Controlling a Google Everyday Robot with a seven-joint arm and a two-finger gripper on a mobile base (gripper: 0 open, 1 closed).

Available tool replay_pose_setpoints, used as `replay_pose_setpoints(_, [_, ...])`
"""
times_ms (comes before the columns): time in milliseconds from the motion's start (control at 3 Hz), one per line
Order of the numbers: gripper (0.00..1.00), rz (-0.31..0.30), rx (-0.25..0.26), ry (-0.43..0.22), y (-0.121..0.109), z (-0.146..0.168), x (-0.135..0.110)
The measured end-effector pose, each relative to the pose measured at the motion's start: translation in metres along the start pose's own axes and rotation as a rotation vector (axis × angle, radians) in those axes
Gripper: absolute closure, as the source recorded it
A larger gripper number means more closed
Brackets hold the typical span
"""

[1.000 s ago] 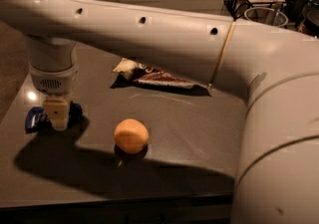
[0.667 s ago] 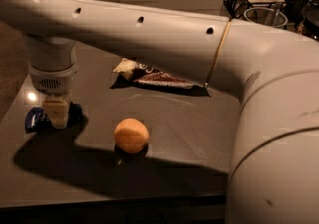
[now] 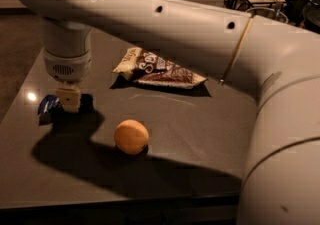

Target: Move rxbar blueberry near orange

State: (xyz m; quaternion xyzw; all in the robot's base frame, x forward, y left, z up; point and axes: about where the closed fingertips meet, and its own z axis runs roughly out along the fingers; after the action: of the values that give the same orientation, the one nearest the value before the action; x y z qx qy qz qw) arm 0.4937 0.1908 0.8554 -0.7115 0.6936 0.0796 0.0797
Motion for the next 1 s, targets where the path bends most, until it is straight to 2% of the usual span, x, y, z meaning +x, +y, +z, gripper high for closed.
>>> replay_pose_setpoints(667, [1.00,0.183,0.027,-0.009,-0.027,-0.032,0.059])
replay_pose_setpoints(1000, [1.00,0.244,0.025,-0.011,-0.022,-0.036,0.089])
